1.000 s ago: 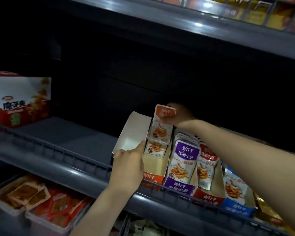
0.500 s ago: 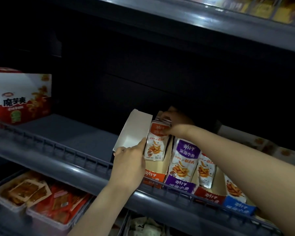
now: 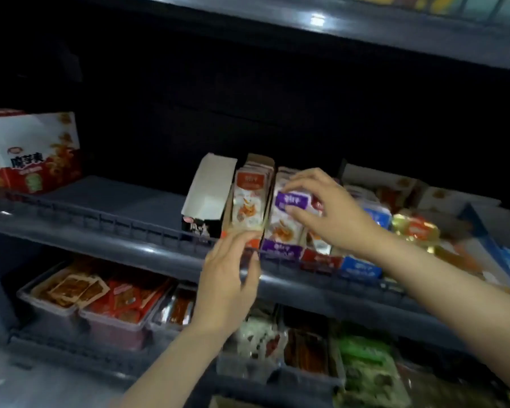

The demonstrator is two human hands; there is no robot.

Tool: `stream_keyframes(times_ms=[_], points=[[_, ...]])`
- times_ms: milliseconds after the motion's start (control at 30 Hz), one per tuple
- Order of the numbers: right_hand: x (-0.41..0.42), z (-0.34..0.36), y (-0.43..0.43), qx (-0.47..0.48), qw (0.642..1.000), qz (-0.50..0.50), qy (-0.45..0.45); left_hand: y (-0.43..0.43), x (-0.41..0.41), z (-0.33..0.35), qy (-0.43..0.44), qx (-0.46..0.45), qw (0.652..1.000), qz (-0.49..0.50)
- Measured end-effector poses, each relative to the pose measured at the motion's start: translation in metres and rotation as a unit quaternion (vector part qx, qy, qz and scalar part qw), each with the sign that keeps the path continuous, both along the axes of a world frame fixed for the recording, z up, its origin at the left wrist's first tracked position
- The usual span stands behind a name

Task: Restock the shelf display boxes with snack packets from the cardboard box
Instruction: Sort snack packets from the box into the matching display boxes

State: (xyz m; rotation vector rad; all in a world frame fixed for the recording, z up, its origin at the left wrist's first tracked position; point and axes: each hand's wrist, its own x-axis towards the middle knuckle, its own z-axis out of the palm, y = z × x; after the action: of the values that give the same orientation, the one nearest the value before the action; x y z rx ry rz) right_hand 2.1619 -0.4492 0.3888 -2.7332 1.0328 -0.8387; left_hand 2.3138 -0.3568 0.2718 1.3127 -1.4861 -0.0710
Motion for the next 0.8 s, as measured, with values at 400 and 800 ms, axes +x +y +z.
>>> stream_keyframes(times_ms=[400, 800], points=[[-0.166, -0.273, 0.148, 0.301, 0.946, -0.057, 0.109, 0.087, -0.094, -0.174, -0.233, 0.448, 0.85, -0.147], [-0.191, -0.451, 0.159, 0.619, 0.745, -0.221, 0.113, 0.084, -0.098, -0.345, 0.008, 0.7, 0.708, -0.088]])
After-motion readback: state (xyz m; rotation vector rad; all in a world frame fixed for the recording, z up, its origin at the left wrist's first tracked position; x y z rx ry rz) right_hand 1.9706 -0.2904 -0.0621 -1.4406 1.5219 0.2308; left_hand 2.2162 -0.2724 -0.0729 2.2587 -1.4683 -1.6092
